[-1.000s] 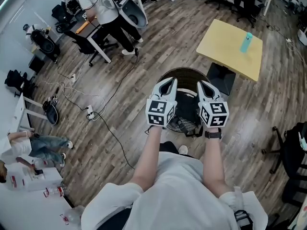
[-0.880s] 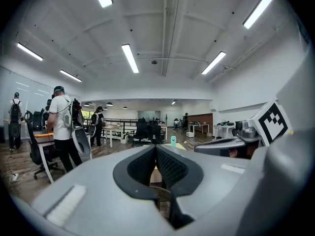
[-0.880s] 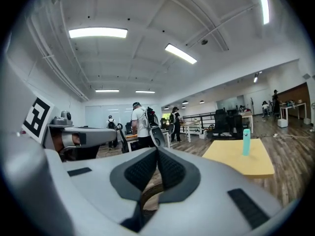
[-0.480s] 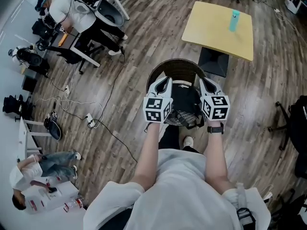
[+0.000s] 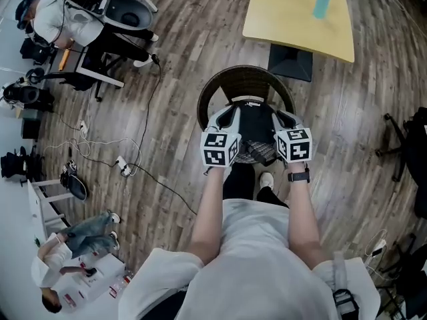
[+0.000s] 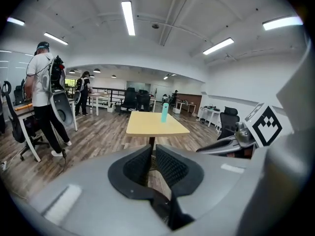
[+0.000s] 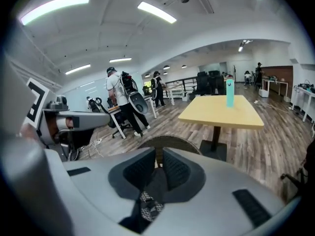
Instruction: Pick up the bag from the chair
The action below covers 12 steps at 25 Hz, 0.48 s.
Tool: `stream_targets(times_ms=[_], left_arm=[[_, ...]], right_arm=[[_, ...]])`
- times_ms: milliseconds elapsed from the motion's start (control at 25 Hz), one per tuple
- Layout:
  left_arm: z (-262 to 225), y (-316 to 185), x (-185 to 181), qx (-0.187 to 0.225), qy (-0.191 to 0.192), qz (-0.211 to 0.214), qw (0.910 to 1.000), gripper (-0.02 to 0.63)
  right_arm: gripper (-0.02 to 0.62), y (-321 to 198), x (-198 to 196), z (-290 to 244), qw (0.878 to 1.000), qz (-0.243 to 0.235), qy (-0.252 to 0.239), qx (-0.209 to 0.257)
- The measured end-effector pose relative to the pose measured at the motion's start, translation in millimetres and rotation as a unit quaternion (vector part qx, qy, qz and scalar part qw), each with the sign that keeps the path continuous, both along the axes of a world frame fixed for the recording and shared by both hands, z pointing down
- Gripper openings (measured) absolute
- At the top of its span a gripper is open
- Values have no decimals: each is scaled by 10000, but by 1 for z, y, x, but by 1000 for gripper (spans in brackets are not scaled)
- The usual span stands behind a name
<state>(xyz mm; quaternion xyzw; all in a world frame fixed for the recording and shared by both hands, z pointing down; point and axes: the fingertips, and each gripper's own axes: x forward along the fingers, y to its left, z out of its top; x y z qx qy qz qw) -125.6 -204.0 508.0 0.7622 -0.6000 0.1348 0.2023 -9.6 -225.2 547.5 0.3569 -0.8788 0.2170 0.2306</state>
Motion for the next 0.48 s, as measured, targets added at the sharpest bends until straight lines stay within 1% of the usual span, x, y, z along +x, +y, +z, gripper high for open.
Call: stream_targets(times_ms=[120,280,480], left_arm=[[22,-9,-11,-245,10,97,9997,18],[61,-15,-24,-695,24,260,9972,54],[118,-13,-27,-1276,333,470,9902,98]], right_arm=[[11,-1,-5,28,9993,14,235,-284],[11,-2,-12,61,9973,91,391,-615],[11,3,-17,104,9931,88,617,-989]])
